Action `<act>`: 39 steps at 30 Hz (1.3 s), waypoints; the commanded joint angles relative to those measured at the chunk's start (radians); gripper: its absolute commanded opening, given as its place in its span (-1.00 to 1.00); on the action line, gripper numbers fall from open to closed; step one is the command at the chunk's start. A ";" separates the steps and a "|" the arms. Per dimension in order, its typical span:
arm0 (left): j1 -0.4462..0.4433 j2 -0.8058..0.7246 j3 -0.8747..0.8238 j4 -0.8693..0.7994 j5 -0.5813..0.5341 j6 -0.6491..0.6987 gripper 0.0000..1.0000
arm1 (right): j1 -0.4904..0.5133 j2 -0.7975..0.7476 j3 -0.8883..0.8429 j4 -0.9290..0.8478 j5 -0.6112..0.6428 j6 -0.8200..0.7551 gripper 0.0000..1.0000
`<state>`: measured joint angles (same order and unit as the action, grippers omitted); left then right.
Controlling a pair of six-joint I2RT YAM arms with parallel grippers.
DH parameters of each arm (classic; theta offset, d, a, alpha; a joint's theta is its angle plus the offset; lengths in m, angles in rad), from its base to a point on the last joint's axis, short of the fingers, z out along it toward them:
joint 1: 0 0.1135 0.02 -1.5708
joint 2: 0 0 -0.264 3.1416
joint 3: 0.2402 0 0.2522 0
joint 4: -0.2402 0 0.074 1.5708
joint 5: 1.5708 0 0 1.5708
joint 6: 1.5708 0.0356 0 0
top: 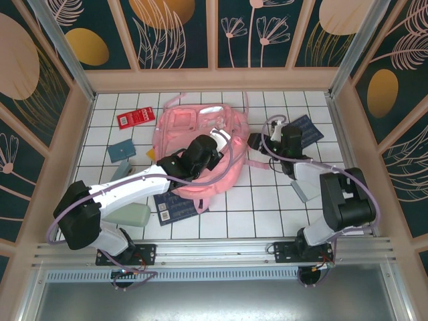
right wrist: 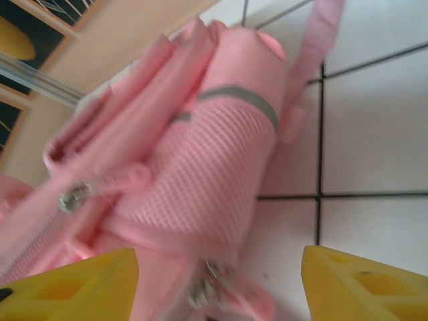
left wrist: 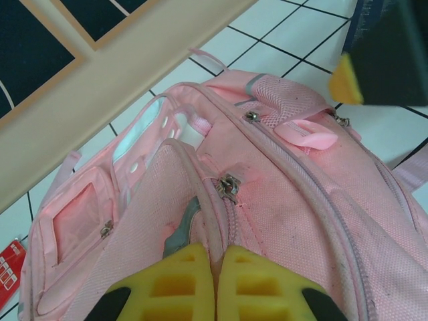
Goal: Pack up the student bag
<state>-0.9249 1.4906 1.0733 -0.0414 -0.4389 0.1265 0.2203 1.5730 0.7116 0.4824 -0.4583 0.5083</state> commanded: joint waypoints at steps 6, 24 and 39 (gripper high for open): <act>0.001 -0.049 0.014 0.126 0.032 0.025 -1.00 | -0.024 0.211 0.204 -0.031 -0.145 0.126 0.37; 0.005 -0.035 0.004 0.157 -0.215 0.109 -1.00 | -0.033 0.035 0.114 0.025 -0.100 0.169 -1.00; 0.127 0.108 0.015 0.159 -0.240 0.041 -1.00 | 0.118 -0.140 -0.090 0.009 0.108 0.142 -1.00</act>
<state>-0.8345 1.5394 1.0733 0.0490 -0.5598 0.2085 0.2810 1.4746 0.6571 0.4679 -0.3325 0.6788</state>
